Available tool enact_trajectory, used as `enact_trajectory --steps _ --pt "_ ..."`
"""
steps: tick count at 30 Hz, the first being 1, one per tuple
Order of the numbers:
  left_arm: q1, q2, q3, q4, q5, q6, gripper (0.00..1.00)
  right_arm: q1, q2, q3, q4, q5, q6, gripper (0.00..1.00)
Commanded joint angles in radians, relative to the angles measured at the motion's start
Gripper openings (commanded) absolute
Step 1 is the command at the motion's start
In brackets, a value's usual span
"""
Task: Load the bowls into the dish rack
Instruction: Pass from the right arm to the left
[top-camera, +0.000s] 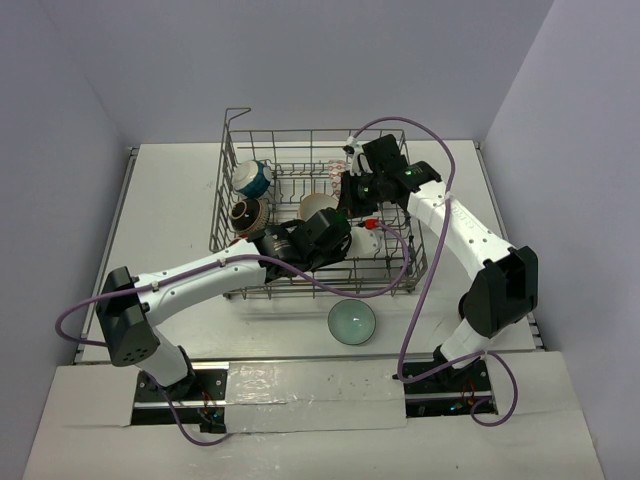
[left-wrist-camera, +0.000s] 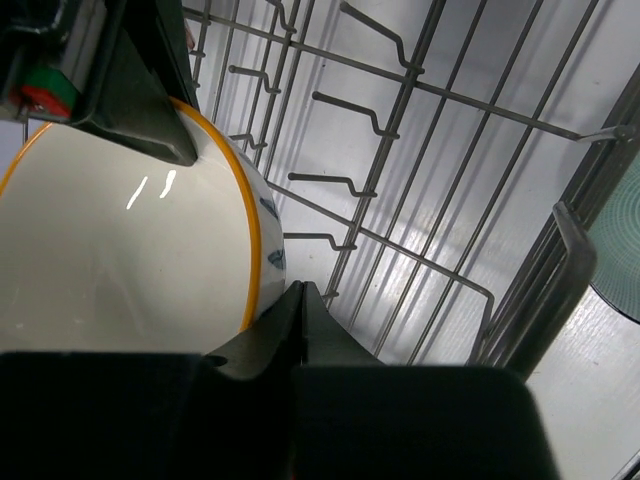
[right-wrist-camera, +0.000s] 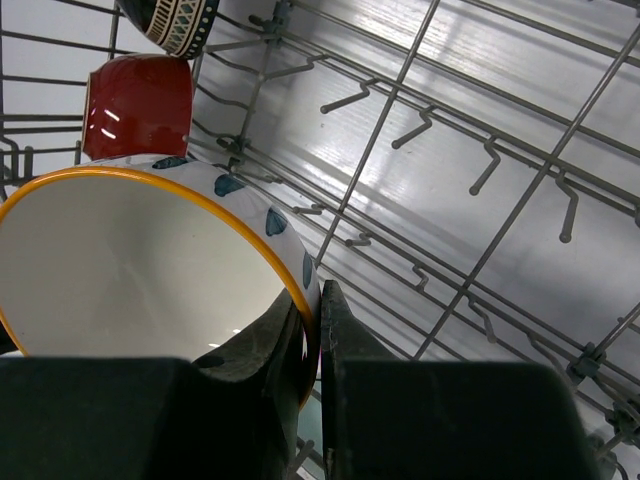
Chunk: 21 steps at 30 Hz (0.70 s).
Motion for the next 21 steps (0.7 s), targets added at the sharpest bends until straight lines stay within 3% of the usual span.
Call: enact_trajectory --steps 1,3,7,13,17,21 --pt "0.022 -0.014 0.029 0.092 -0.034 0.021 0.04 0.022 -0.061 0.001 -0.023 -0.084 -0.015 0.00" --pt "0.023 -0.014 0.031 0.094 -0.041 0.021 0.00 0.021 -0.059 0.003 -0.023 -0.085 -0.015 0.00" --pt "0.028 -0.009 0.034 0.094 -0.047 0.018 0.00 0.022 -0.058 0.006 -0.024 -0.084 -0.017 0.00" --pt "0.029 -0.011 0.037 0.094 -0.070 0.010 0.00 0.022 -0.045 0.021 -0.043 -0.059 -0.024 0.09" --pt "0.034 -0.009 0.032 0.094 -0.073 0.004 0.00 0.022 -0.041 0.040 -0.051 -0.041 -0.026 0.08" --pt "0.039 -0.005 0.029 0.095 -0.059 -0.008 0.00 0.022 -0.027 0.056 -0.066 -0.013 -0.028 0.18"
